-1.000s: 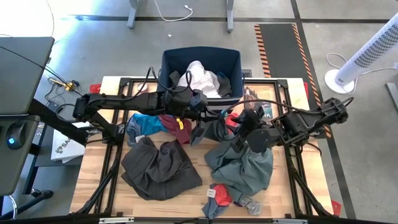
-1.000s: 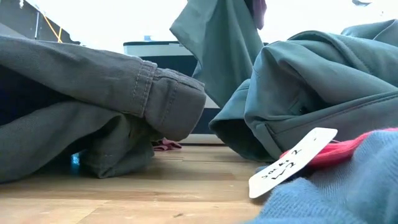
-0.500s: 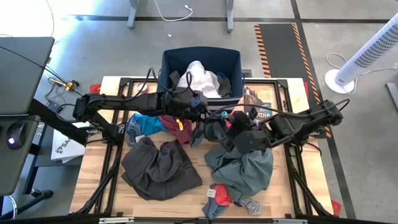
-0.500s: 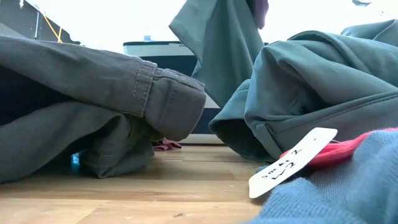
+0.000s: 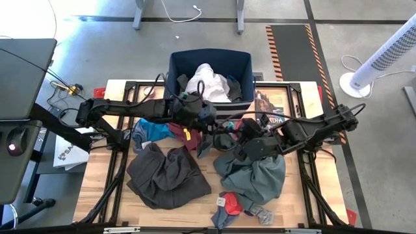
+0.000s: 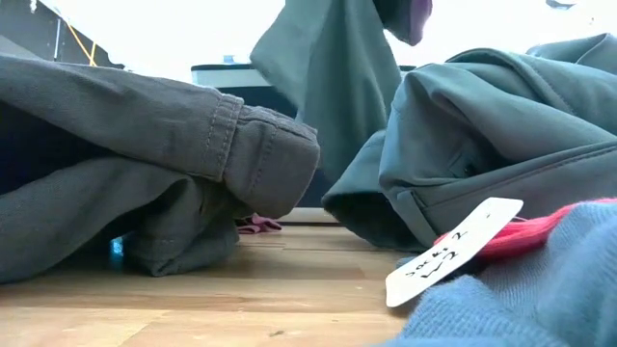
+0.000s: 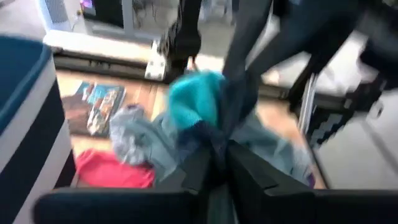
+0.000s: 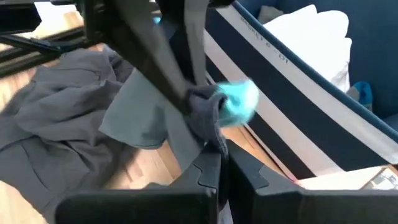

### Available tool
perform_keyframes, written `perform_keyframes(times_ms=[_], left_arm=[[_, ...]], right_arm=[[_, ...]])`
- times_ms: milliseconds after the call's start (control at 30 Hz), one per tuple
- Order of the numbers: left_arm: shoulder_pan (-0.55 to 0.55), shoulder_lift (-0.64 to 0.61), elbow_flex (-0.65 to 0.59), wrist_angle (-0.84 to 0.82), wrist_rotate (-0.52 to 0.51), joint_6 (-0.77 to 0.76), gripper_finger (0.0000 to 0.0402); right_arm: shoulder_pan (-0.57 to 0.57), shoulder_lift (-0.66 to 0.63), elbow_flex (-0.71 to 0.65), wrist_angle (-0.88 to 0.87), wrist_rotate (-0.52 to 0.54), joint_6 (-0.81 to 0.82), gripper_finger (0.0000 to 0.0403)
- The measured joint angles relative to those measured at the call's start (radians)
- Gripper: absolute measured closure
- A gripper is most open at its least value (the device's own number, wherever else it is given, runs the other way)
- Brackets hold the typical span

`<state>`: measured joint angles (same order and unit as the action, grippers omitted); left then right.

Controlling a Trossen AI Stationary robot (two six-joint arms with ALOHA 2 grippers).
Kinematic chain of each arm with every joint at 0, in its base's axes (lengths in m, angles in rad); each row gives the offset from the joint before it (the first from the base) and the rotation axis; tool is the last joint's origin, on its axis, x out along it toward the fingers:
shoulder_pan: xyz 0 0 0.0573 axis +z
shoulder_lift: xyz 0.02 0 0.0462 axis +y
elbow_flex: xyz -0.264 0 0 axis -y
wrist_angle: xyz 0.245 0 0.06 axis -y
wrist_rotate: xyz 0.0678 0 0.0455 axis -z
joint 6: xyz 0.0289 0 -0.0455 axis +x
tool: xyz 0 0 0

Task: Sort clothes
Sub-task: Put the black sock into the blue laundry bin

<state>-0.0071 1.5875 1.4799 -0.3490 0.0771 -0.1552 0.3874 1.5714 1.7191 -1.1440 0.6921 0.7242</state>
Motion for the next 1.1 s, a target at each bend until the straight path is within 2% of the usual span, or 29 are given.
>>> perform_keyframes(times_ms=[167,267,400,600,800,900,1100], left_arm=[[-0.008,0.000,0.000,-0.107,-0.008,0.062,0.0280],[-0.009,-0.003,0.000,-0.146,-0.034,0.046,0.0243],[-0.007,-0.014,0.000,-0.090,-0.011,0.029,0.0211],[-0.010,-0.016,0.000,0.071,0.074,0.050,0.0194],[-0.040,0.003,0.000,0.097,0.032,0.142,0.0192],[-0.055,0.012,-0.001,0.107,-0.022,0.173,0.0192],[-0.059,0.019,-0.001,0.112,-0.057,0.159,0.0192]], right_arm=[[0.018,-0.003,0.000,-0.045,-0.018,0.041,0.0400],[0.028,-0.003,0.000,-0.075,-0.023,0.081,0.0400],[0.034,-0.003,0.000,-0.068,-0.023,0.083,0.0401],[0.034,-0.003,0.000,-0.033,-0.061,0.080,0.0402],[0.026,-0.003,0.000,0.059,-0.061,0.024,0.0402],[0.012,-0.003,0.000,0.127,-0.067,-0.024,0.0402],[-0.017,-0.003,0.000,0.197,-0.101,-0.078,0.0402]])
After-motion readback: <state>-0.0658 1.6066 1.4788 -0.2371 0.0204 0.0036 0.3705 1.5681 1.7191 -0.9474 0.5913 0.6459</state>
